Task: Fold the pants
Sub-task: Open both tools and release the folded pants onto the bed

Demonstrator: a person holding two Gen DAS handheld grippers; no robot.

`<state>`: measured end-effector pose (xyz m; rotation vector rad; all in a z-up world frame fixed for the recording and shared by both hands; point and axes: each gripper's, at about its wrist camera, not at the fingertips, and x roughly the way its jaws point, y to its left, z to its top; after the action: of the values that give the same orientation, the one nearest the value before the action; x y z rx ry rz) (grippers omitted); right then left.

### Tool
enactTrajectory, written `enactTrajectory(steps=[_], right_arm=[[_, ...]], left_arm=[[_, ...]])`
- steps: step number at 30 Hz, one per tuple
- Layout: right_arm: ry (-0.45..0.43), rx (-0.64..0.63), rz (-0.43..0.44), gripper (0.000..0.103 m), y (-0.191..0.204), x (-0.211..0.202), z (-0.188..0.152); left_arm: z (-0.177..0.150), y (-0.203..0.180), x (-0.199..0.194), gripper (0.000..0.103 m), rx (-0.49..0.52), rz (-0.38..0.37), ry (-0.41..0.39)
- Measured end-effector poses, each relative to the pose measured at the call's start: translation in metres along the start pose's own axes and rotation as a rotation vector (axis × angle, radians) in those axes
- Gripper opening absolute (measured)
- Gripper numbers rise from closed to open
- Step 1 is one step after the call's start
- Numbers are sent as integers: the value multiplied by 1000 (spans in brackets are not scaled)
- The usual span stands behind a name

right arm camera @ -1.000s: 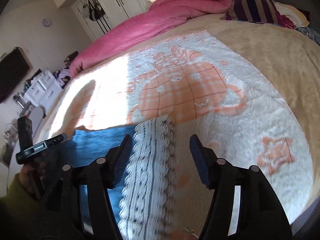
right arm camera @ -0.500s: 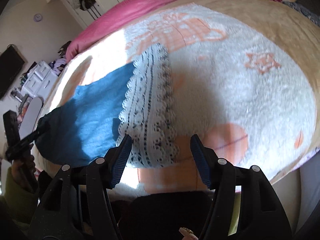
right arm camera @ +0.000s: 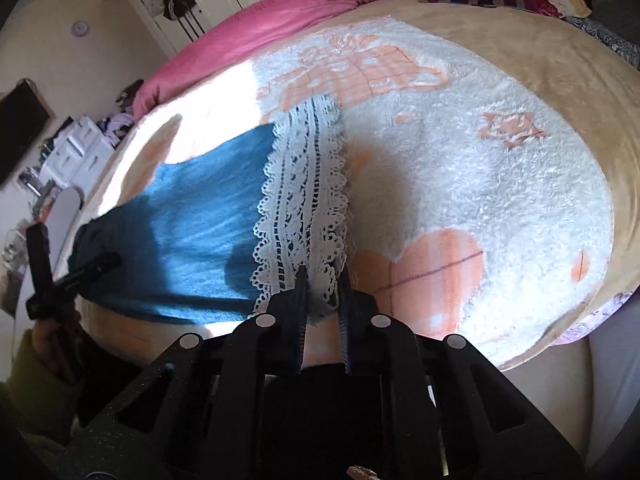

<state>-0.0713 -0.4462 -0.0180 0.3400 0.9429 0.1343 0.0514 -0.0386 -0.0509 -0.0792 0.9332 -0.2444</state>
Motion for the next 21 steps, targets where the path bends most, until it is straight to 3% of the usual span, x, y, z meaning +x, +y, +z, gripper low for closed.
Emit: enactTrajectory(steps=[5, 7, 8, 13, 17, 21], right_arm=[[31, 1, -29, 12, -2, 15, -7], [30, 0, -38, 21, -3, 13, -6], [26, 5, -49, 33, -5, 10, -4], [-81, -13, -93, 39, -3, -21, 3], [-138, -109, -70, 52, 26, -29, 10], [-113, -250, -30, 62, 79, -5, 14]], left_arm=[[-1, -3, 3, 75, 28, 13, -3], [-2, -1, 3, 75, 30, 7, -6], [-2, -1, 3, 75, 30, 4, -9], [-1, 2, -9, 75, 3, -20, -26], [10, 1, -30, 75, 16, -4, -90], [16, -4, -33, 75, 28, 0, -102]])
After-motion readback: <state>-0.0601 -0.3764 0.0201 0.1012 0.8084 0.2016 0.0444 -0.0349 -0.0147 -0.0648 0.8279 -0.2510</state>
